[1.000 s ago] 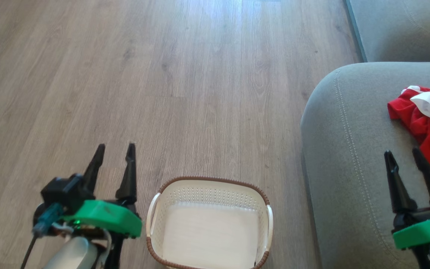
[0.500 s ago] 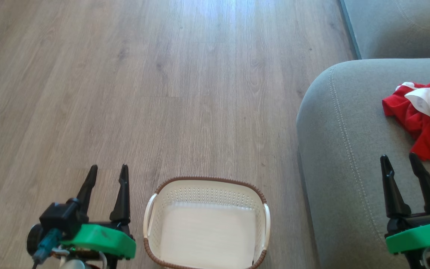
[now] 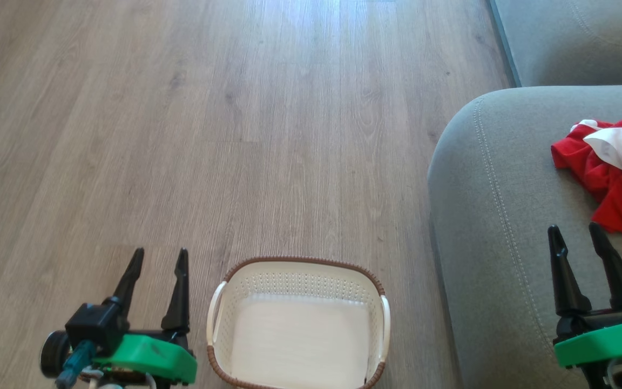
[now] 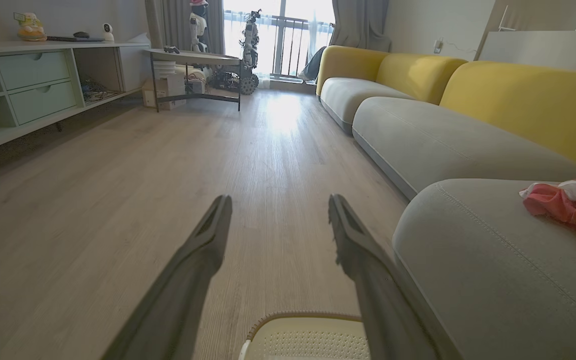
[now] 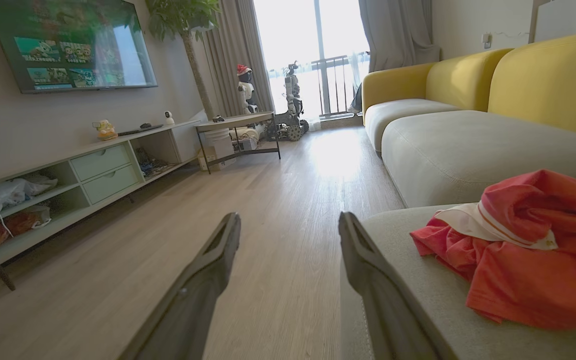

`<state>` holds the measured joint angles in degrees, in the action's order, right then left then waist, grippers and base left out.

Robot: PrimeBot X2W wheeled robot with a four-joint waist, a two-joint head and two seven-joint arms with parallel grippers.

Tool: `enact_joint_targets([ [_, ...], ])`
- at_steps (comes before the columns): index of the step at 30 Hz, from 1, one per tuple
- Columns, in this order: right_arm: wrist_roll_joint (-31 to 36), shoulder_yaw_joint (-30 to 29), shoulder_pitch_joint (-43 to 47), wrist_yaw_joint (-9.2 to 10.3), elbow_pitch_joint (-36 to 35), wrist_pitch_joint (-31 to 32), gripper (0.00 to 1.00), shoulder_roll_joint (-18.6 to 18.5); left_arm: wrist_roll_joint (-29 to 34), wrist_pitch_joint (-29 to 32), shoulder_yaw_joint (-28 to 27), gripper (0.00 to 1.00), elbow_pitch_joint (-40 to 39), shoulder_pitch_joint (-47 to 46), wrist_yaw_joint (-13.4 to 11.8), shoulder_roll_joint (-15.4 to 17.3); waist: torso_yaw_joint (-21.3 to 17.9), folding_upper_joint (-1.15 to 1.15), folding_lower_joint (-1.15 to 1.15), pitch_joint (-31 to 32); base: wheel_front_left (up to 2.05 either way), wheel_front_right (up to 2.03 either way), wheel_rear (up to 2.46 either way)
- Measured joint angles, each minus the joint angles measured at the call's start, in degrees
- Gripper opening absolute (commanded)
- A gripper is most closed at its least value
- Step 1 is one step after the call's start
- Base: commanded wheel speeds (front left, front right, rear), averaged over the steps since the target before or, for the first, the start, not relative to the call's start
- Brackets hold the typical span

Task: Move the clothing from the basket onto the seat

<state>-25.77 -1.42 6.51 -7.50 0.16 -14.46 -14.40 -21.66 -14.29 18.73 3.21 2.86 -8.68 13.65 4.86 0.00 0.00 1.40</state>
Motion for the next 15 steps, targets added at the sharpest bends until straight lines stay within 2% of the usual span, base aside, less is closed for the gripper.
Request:
enact_joint_targets([
  [15,-0.53,1.86,-0.06,0.0,1.05,0.0,1.0,-0.11,3.05,0.0,-3.2,1.0,1.48,0.01,2.69,-2.54,-0.67,0.0,0.0,0.17,0.0,0.0,0.0],
])
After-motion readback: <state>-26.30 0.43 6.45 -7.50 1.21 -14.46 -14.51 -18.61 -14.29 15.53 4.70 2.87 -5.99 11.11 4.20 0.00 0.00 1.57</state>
